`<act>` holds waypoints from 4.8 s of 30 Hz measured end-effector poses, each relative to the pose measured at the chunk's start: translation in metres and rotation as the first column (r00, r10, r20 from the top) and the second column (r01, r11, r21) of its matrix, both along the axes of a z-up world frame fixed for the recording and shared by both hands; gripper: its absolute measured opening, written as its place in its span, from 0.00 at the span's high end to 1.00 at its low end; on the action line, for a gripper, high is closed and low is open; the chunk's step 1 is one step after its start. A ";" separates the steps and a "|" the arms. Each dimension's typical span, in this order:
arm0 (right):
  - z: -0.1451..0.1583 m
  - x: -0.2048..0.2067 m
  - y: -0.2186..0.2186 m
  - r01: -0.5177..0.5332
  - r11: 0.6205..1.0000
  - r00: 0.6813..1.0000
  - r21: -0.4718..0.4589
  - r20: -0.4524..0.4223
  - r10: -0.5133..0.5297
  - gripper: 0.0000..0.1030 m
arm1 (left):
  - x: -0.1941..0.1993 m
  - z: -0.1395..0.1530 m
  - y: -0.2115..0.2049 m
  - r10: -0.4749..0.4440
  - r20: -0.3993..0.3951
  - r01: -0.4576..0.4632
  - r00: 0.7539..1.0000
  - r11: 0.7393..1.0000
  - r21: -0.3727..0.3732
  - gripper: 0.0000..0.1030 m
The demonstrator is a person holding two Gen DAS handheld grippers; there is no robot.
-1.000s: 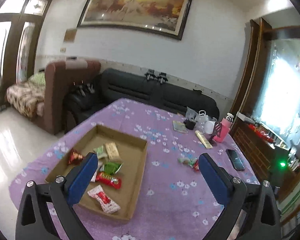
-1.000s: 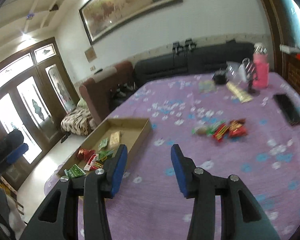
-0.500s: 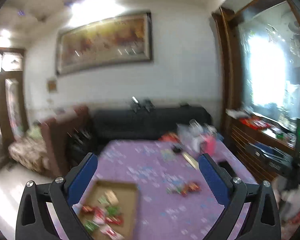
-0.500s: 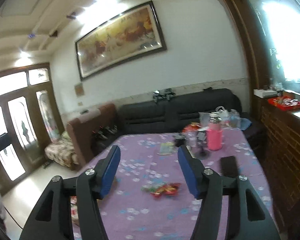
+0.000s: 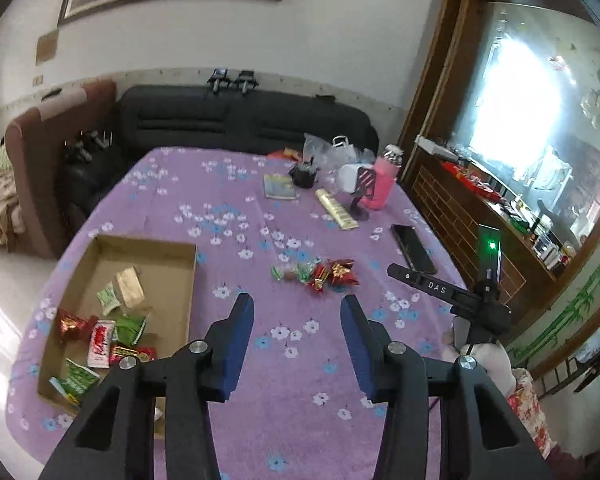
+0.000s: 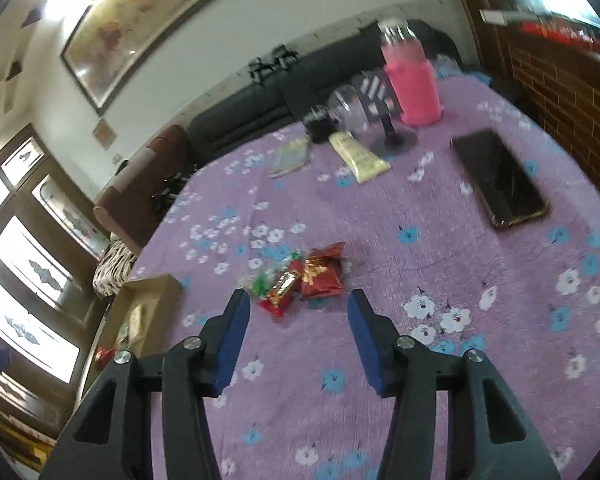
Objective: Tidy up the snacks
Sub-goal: 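Move both open tools back toward the remaining snacks, then grasp the red gold-print candy with the right tool while the left tool grasps a green stick, then grasp the clear green-edged packet with the left tool, then carry both held snacks over the tray and release them with both tools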
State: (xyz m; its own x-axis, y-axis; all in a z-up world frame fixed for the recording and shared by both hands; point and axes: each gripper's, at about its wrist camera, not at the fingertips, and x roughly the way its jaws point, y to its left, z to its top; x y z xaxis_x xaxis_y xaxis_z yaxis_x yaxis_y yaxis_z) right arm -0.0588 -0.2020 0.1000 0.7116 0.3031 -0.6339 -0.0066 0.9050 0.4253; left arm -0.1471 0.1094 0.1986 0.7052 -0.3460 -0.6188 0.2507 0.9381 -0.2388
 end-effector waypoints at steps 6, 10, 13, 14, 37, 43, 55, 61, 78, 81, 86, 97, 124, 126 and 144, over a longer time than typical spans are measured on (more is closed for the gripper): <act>-0.024 0.046 0.001 0.033 0.999 0.998 -0.014 -0.062 -0.033 0.51 | 0.036 -0.038 -0.001 -0.015 -0.079 0.011 0.997 0.999 -0.047 0.53; -0.042 0.068 0.012 0.044 0.998 0.995 -0.033 -0.088 -0.047 0.51 | 0.057 -0.066 -0.013 -0.045 -0.133 0.039 0.990 0.998 -0.049 0.53; -0.056 0.080 0.025 0.022 0.997 0.996 -0.078 -0.090 -0.029 0.51 | 0.071 -0.082 -0.022 -0.062 -0.168 0.058 0.984 0.998 -0.029 0.53; -0.061 0.083 0.028 0.014 0.995 0.995 -0.097 -0.093 -0.023 0.51 | 0.075 -0.085 -0.023 -0.064 -0.172 0.062 0.983 0.998 -0.019 0.53; -0.074 0.097 0.021 -0.002 0.987 0.995 -0.159 -0.103 -0.015 0.66 | 0.210 -0.158 -0.094 -0.212 -0.151 0.240 0.966 0.948 0.209 0.53; -0.072 0.096 0.011 0.014 0.993 0.993 -0.117 -0.118 -0.028 0.66 | 0.230 -0.175 -0.111 -0.316 -0.197 0.350 0.928 0.922 0.169 0.53; -0.074 0.091 0.015 -0.015 0.996 0.992 -0.084 -0.129 0.004 0.66 | 0.182 -0.173 -0.123 -0.327 -0.216 0.375 0.920 0.896 0.239 0.71; -0.059 0.080 0.012 -0.011 0.998 0.997 -0.057 -0.071 0.007 0.67 | 0.154 -0.156 -0.108 -0.296 -0.178 0.329 0.938 0.922 0.202 0.79; -0.049 0.069 0.014 -0.040 0.999 0.998 -0.007 -0.049 0.040 0.67 | 0.110 -0.167 -0.094 -0.234 -0.172 0.274 0.957 0.924 0.265 0.52; -0.053 0.071 0.011 -0.036 0.999 0.997 0.019 -0.071 0.037 0.67 | 0.109 -0.170 -0.099 -0.242 -0.163 0.281 0.956 0.914 0.293 0.48; -0.053 0.071 0.010 -0.035 0.999 0.996 0.027 -0.076 0.037 0.67 | 0.107 -0.183 -0.117 -0.272 -0.162 0.314 0.949 0.878 0.361 0.42; -0.053 0.070 0.015 -0.048 0.999 0.997 0.001 -0.065 0.048 0.67 | 0.097 -0.173 -0.103 -0.205 -0.129 0.236 0.970 0.924 0.302 0.64; -0.051 0.050 0.057 -0.106 0.989 0.994 -0.104 0.025 0.109 0.67 | 0.016 -0.104 0.068 0.205 0.038 -0.208 0.978 0.971 0.117 0.64; -0.050 0.048 0.060 -0.108 0.988 0.993 -0.107 0.034 0.112 0.67 | 0.014 -0.107 0.075 0.230 0.033 -0.232 0.973 0.966 0.110 0.64; -0.014 -0.002 0.163 -0.312 0.931 0.942 -0.189 0.067 0.329 0.66 | 0.003 -0.133 0.134 0.313 -0.030 -0.313 0.949 0.949 -0.021 0.64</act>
State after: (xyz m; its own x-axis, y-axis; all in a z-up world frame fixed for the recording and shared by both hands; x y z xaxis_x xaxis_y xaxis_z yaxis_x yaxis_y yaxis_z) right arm -0.0613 -0.0389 0.0860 0.6548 0.4167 -0.6305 -0.3411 0.9074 0.2454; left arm -0.1437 0.2432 0.0656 0.7645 -0.1265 -0.6321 -0.0611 0.9619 -0.2663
